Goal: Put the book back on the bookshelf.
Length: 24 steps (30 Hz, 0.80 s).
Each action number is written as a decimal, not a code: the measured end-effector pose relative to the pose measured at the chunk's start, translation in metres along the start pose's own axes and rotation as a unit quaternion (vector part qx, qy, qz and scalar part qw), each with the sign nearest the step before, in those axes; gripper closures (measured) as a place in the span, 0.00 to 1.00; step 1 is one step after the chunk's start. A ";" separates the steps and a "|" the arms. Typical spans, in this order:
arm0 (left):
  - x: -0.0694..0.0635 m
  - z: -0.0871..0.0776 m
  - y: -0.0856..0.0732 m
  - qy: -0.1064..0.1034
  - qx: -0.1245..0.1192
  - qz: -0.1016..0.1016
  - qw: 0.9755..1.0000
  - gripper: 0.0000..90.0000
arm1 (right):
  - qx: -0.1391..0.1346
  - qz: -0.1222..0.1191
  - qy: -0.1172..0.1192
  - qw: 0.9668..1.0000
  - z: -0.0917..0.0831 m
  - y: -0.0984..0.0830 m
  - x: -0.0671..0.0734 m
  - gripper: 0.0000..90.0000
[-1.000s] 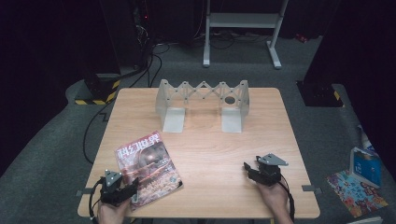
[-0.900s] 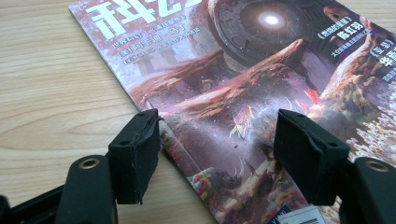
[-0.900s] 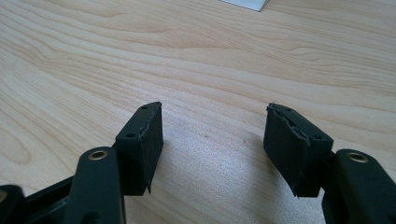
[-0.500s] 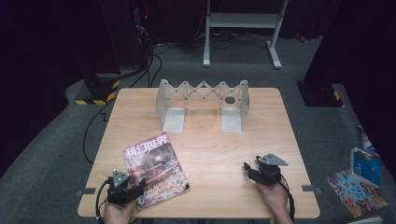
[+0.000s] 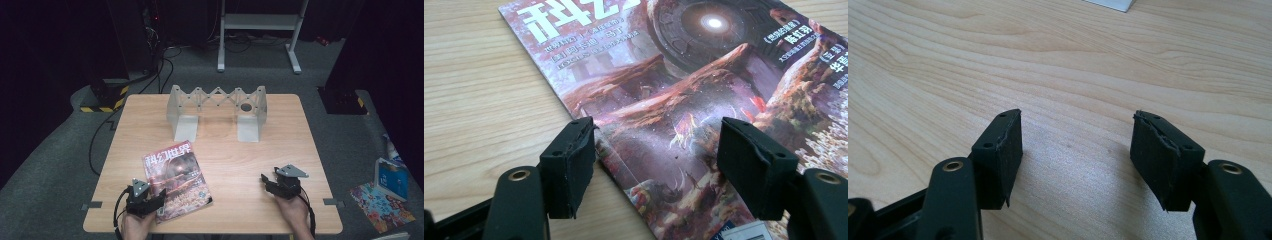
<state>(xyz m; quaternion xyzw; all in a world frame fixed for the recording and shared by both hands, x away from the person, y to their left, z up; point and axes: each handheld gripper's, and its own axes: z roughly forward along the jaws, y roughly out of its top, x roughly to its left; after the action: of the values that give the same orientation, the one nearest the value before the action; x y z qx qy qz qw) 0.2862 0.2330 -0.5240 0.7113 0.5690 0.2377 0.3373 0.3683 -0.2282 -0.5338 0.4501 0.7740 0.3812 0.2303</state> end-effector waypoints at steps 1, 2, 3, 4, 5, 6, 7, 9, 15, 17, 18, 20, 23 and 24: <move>-0.002 0.001 0.001 -0.002 0.000 0.001 1.000 0.35 | 0.000 0.000 0.000 1.000 0.000 0.000 0.000 0.42; -0.003 0.002 0.001 -0.002 -0.002 0.000 1.000 0.35 | 0.000 0.000 0.000 1.000 0.000 0.000 0.000 0.42; -0.005 0.002 0.002 -0.004 0.000 0.004 1.000 0.35 | 0.000 0.000 0.000 1.000 0.000 0.000 0.000 0.42; -0.007 0.003 0.003 -0.005 0.000 0.004 1.000 0.35 | 0.000 0.000 0.000 1.000 0.000 0.000 0.000 0.42; -0.009 0.004 0.004 -0.006 0.000 0.005 1.000 0.35 | 0.000 0.000 0.000 1.000 0.000 0.000 0.000 0.42; -0.011 0.006 0.004 -0.008 -0.002 0.005 1.000 0.35 | 0.000 0.000 0.000 1.000 0.000 0.000 0.000 0.42; -0.013 0.006 0.005 -0.011 -0.001 0.006 1.000 0.35 | 0.000 0.000 0.000 1.000 0.000 0.000 0.000 0.42; -0.017 0.008 0.006 -0.012 -0.003 0.007 1.000 0.35 | 0.000 0.000 0.000 1.000 0.000 0.000 0.000 0.42; -0.024 0.013 0.010 -0.018 0.000 0.010 1.000 0.35 | 0.000 -0.001 0.000 1.000 0.000 0.000 0.000 0.42; -0.026 0.014 0.011 -0.020 0.000 0.010 1.000 0.35 | 0.000 -0.001 0.001 1.000 0.000 0.000 0.000 0.42; -0.027 0.015 0.012 -0.021 -0.001 0.013 1.000 0.35 | 0.000 -0.001 0.001 1.000 0.000 0.000 0.000 0.42; -0.029 0.016 0.013 -0.022 0.000 0.012 1.000 0.35 | 0.000 -0.002 0.000 1.000 0.000 0.000 0.000 0.42; -0.033 0.018 0.014 -0.025 0.000 0.015 1.000 0.35 | 0.000 -0.001 0.000 1.000 0.000 0.000 0.000 0.42; -0.034 0.019 0.015 -0.026 0.000 0.016 1.000 0.35 | 0.000 0.000 0.000 1.000 0.000 0.000 0.000 0.42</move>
<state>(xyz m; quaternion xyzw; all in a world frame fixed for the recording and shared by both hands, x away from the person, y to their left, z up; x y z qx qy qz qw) 0.3011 0.1942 -0.5239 0.7266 0.5484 0.2245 0.3477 0.3682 -0.2282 -0.5338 0.4495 0.7743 0.3813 0.2302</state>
